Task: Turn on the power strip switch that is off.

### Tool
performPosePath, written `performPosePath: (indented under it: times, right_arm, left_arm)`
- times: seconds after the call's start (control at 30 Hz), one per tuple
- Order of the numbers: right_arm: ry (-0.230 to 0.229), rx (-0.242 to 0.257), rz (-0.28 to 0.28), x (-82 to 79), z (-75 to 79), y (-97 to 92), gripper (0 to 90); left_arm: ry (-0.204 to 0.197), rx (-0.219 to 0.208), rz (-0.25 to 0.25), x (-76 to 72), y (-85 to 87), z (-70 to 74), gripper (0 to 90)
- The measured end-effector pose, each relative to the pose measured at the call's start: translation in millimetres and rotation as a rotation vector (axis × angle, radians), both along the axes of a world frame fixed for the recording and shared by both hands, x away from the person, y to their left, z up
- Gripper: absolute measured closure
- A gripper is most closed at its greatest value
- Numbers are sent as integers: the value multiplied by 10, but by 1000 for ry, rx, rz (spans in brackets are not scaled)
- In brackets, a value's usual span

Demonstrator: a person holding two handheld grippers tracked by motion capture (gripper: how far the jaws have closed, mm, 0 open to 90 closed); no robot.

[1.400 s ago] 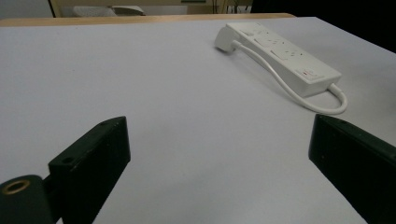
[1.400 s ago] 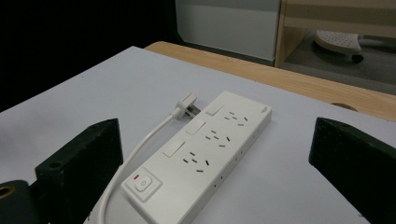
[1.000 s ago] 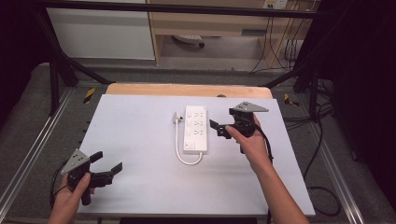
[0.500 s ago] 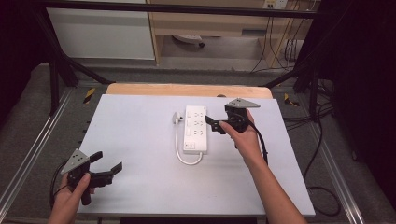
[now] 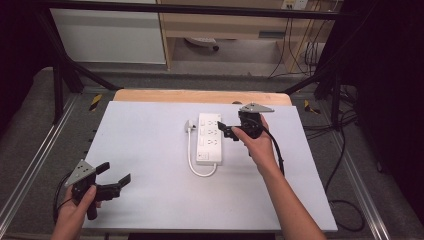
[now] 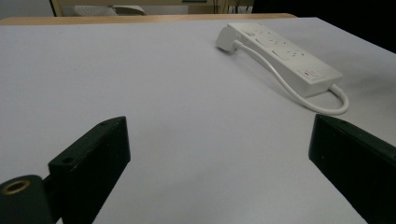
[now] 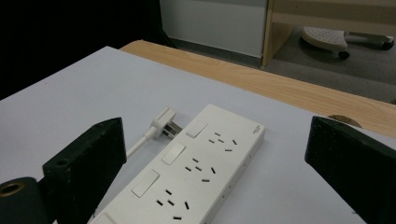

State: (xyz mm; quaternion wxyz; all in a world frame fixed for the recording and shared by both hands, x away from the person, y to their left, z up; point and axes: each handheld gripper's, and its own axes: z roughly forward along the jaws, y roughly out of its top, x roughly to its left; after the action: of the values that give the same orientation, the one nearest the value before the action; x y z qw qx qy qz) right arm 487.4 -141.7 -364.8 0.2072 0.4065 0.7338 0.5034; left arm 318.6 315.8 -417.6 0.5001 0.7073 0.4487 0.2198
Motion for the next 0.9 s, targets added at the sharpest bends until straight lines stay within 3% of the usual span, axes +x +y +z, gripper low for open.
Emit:
performPosePath:
  times: [0.9]
  right_arm:
    - [8,-5,-24,236,-65,159,118]
  left_arm:
    - [3,-4,3,4,9,-1,55]
